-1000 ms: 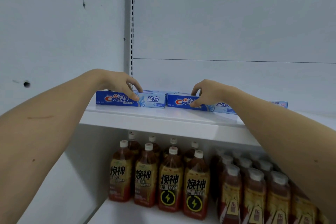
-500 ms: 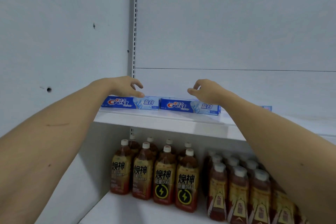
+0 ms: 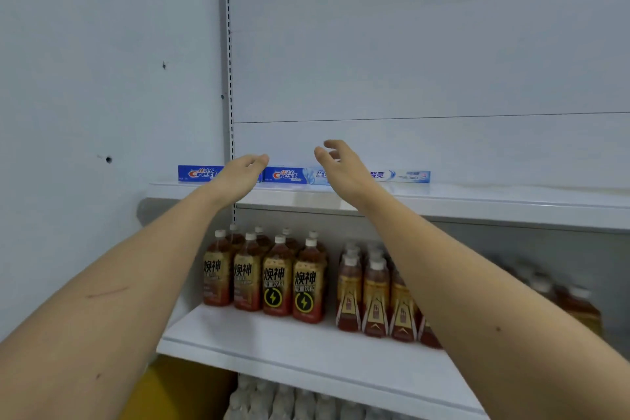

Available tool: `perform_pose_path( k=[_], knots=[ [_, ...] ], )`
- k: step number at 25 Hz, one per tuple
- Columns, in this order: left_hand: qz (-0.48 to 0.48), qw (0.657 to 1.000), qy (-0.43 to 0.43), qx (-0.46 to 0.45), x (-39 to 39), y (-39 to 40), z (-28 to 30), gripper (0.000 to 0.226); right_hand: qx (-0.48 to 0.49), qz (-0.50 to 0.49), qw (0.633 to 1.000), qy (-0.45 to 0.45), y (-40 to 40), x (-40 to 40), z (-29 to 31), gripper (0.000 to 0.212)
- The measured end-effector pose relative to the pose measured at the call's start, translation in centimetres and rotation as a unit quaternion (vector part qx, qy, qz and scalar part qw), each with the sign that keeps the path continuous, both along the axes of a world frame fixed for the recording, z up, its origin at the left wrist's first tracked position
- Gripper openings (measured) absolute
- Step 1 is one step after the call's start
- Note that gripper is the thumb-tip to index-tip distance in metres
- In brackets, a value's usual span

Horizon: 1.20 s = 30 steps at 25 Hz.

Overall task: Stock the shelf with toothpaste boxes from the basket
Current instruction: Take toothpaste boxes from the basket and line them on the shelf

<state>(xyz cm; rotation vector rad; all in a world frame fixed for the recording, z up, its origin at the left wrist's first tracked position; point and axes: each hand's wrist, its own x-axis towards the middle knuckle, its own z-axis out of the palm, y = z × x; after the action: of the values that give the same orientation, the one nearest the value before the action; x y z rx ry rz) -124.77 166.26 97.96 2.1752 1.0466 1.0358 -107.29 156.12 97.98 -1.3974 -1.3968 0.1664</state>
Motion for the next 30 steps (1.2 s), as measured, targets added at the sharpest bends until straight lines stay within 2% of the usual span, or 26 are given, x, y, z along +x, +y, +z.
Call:
perform_pose_path(
  k=[3,6,11,19,27,30],
  knots=[
    [-0.011,0.994,-0.098,-0.039,0.3,-2.9,-1.6,0.047,0.001,0.037,0.998,0.058,-3.0,-1.5,-1.2,0.048],
    [-0.023,0.978,-0.176,-0.112,-0.3,-5.0,-4.6,0.058,-0.006,0.041,0.995,0.096,-4.7,-3.2,-4.2,0.052],
    [-0.068,0.957,-0.215,-0.182,-2.3,-9.1,-12.6,0.061,-0.067,0.035,0.98,0.185,-6.8,-6.6,-12.4,0.057],
    [-0.048,0.946,-0.123,-0.295,-6.3,-14.1,-28.0,0.06,-0.198,-0.011,0.945,0.26,-11.6,-11.0,-27.6,0.061],
    [-0.001,0.9,-0.019,-0.436,-2.5,-19.0,-46.8,0.058,-0.356,-0.014,0.872,0.336,-16.6,-8.5,-47.0,0.064],
    [0.03,0.872,-0.007,-0.489,0.8,-20.3,-54.1,0.057,-0.413,-0.003,0.825,0.385,-18.8,-5.5,-54.7,0.063]
  ],
)
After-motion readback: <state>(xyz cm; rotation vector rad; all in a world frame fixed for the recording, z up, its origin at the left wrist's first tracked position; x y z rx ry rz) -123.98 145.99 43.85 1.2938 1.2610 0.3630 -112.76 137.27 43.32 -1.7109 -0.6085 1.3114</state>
